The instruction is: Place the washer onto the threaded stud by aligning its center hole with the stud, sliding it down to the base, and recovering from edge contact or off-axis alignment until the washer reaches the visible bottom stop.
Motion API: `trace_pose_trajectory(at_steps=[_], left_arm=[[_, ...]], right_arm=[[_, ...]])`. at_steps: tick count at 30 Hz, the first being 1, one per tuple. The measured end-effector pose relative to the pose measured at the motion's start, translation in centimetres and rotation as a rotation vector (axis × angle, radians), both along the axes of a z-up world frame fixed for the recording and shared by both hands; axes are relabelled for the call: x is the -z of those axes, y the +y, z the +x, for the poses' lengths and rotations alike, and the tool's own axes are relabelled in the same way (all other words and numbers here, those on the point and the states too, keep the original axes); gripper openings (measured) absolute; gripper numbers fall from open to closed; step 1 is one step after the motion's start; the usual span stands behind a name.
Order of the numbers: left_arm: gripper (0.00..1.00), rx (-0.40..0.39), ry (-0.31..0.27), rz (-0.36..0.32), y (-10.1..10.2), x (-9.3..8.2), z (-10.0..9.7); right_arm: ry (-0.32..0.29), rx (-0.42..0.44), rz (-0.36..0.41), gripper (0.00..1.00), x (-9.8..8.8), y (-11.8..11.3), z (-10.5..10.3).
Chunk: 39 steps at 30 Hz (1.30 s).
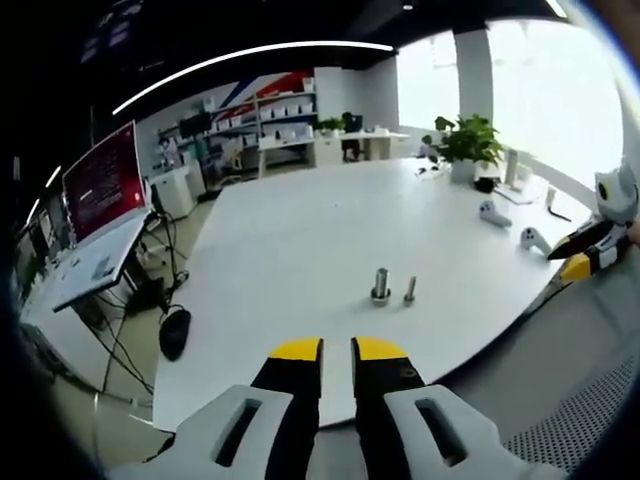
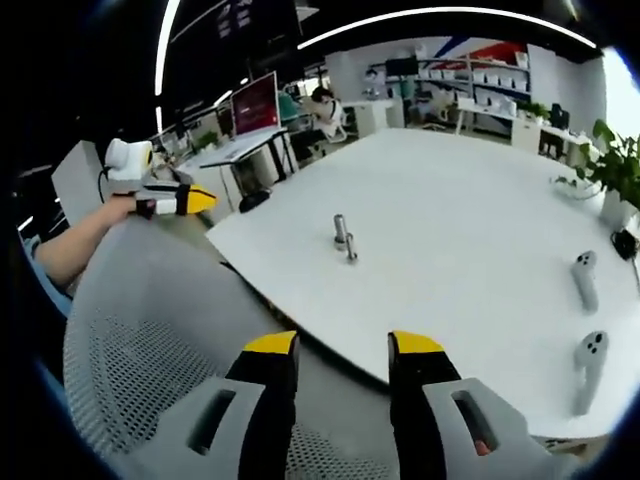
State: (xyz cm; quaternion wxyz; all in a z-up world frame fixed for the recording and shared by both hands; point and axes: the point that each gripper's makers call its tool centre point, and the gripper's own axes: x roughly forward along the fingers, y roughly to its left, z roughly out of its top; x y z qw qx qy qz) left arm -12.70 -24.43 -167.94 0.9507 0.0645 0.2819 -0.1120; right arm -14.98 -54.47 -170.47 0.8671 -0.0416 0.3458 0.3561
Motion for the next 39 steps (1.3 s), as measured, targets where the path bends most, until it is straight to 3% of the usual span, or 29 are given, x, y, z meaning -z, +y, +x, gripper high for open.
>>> trace_pose_trajectory(at_steps=[19,39], left_arm=[[0.27,-0.034,-0.045,0.011,0.62,-0.6,0.36],[0.27,-0.036,-0.05,-0.004,0.54,-0.67,0.3]], right_arm=[[0.027,0.016,-0.005,0.37,0.56,-0.09,-0.09],[0.059,0.056,0.047,0.37,0.55,-0.24,-0.27]])
